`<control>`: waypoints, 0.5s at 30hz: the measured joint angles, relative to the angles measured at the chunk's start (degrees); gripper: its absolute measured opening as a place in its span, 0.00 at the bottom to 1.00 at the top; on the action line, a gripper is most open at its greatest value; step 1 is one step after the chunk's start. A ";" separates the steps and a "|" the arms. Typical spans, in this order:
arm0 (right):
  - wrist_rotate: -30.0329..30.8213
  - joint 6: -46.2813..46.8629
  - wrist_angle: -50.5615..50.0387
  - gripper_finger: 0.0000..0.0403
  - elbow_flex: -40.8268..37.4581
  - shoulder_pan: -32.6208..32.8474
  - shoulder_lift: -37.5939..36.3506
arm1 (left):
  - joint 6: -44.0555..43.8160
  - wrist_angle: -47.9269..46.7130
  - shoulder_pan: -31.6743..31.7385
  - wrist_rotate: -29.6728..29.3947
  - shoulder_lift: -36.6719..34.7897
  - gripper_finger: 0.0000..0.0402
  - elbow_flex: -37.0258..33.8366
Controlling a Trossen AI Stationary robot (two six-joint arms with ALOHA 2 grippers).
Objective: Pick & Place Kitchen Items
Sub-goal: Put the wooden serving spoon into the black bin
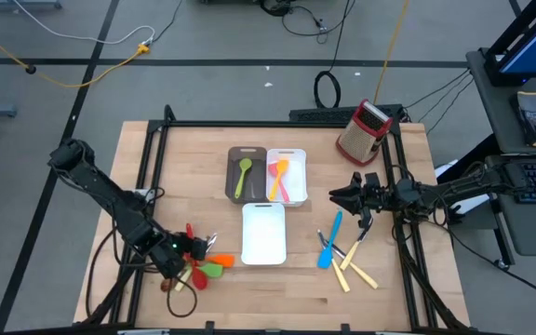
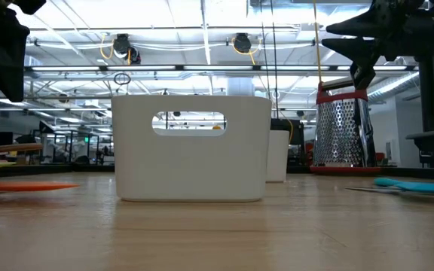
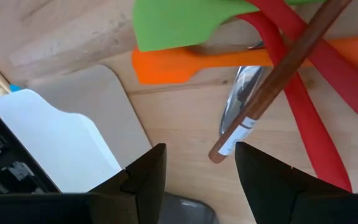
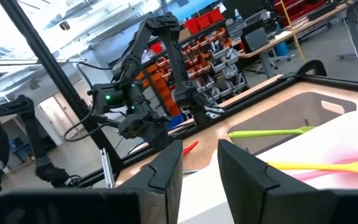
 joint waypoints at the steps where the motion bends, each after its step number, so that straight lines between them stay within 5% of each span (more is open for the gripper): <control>1: 0.00 0.32 0.00 0.23 0.00 0.00 0.02 | 0.50 -0.02 -0.01 0.01 0.00 0.49 0.00; 15: 0.00 5.95 0.02 0.23 0.00 0.00 0.01 | 6.39 -0.04 -1.50 2.68 0.00 0.49 0.00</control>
